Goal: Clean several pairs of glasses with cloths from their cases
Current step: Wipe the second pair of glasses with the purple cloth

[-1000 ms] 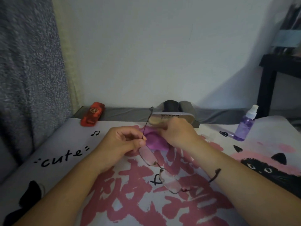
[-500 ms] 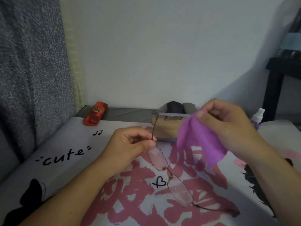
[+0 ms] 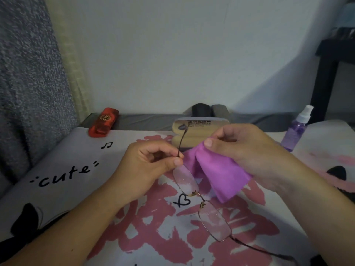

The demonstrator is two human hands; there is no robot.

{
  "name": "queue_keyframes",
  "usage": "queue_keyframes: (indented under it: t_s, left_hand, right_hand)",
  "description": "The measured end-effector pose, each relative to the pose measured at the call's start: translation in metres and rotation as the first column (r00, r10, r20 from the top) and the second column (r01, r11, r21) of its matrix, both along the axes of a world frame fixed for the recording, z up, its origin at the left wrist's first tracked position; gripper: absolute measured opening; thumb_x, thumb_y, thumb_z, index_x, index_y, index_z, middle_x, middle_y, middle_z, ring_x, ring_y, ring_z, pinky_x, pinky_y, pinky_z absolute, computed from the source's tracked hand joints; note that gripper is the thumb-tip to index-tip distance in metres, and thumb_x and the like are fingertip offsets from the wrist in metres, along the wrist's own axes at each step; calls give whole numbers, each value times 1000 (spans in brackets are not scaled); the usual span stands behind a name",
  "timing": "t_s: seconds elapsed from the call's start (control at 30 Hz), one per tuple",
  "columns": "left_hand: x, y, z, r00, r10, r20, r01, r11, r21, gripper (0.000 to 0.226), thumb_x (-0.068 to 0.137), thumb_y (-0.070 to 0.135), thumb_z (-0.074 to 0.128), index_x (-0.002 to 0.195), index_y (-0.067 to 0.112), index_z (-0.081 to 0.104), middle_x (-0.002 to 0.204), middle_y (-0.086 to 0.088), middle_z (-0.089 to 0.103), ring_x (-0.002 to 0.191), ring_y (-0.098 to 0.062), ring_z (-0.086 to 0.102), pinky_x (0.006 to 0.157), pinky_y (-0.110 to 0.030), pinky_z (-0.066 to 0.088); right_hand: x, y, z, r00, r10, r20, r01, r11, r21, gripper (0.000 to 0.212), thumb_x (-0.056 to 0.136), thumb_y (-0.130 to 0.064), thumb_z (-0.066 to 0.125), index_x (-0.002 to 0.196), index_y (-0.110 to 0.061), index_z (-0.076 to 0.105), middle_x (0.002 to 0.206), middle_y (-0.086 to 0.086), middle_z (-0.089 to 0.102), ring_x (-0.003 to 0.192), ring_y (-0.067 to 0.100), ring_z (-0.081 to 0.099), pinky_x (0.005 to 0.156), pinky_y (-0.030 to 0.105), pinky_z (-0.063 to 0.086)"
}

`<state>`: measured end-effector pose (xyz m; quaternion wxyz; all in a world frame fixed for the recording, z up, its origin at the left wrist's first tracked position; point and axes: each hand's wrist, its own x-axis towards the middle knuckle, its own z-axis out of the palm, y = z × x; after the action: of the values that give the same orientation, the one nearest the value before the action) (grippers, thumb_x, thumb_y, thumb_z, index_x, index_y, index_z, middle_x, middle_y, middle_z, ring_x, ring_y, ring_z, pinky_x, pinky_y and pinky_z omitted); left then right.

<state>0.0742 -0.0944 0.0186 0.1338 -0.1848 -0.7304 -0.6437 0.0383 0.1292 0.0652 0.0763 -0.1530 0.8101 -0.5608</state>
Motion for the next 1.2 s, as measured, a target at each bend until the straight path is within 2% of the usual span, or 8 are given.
queue_keyframes:
  t_s: [0.13,0.23,0.4,0.53,0.63,0.73,0.97,1.2]
  left_hand:
    - [1,4,0,999,-1,-42,2,1000,14,17,73,9,79,79,25,80,77,4,75,71,-6,67,69,-17,52]
    - [3,6,1,998,-9,-60,11,1000,24,15,74,12,81,79,26,80,77,3,75,73,-7,68,71,-18,53]
    - [6,3,5,996,44,-83,-40,998,48,11,72,17,85,80,23,80,79,-7,74,74,-11,69,70,-20,55]
    - [5,3,6,990,31,-135,-26,999,39,11,74,21,81,82,29,80,82,1,76,78,-11,69,75,-21,54]
    - [4,1,6,988,26,-154,-20,999,40,13,76,20,79,82,32,79,82,4,75,79,-11,69,77,-22,54]
    - [5,2,4,990,6,-141,1,999,50,13,75,20,79,81,32,78,81,5,74,77,-10,67,75,-21,53]
    - [5,6,-1,983,-62,-170,55,997,-45,25,82,4,79,88,28,75,84,9,72,77,-9,67,75,-20,52]
    - [4,10,-3,975,-4,-222,-30,988,-150,16,83,23,77,81,37,69,80,4,61,75,-18,58,71,-27,46]
  right_hand:
    - [11,-5,4,993,83,79,-75,993,-96,22,83,-32,74,80,-10,72,70,-7,72,60,8,62,51,18,45]
    - [18,-17,-5,993,70,98,-58,992,-114,36,80,-43,73,81,-8,67,78,7,63,70,22,56,64,35,44]
    - [17,-26,-13,989,-27,143,56,978,-201,26,100,-35,60,95,-11,69,105,24,71,89,39,68,81,52,52]
    - [18,-23,-11,937,224,268,-88,893,-441,31,99,-21,57,113,5,68,122,30,66,114,46,64,104,52,50]
    - [14,-14,-6,872,421,249,-245,817,-521,26,91,11,51,99,3,74,116,24,71,99,29,69,88,36,58]
    - [10,-13,-11,876,433,213,-288,823,-489,33,75,14,56,91,-5,77,98,14,71,87,21,67,77,27,57]
    - [14,-20,-20,883,378,277,-329,921,-208,34,75,-8,81,109,-11,74,94,2,74,89,12,69,74,19,51]
    - [20,-27,-25,898,358,258,-314,929,-196,32,76,-4,81,103,5,68,94,19,68,87,21,63,81,30,49]
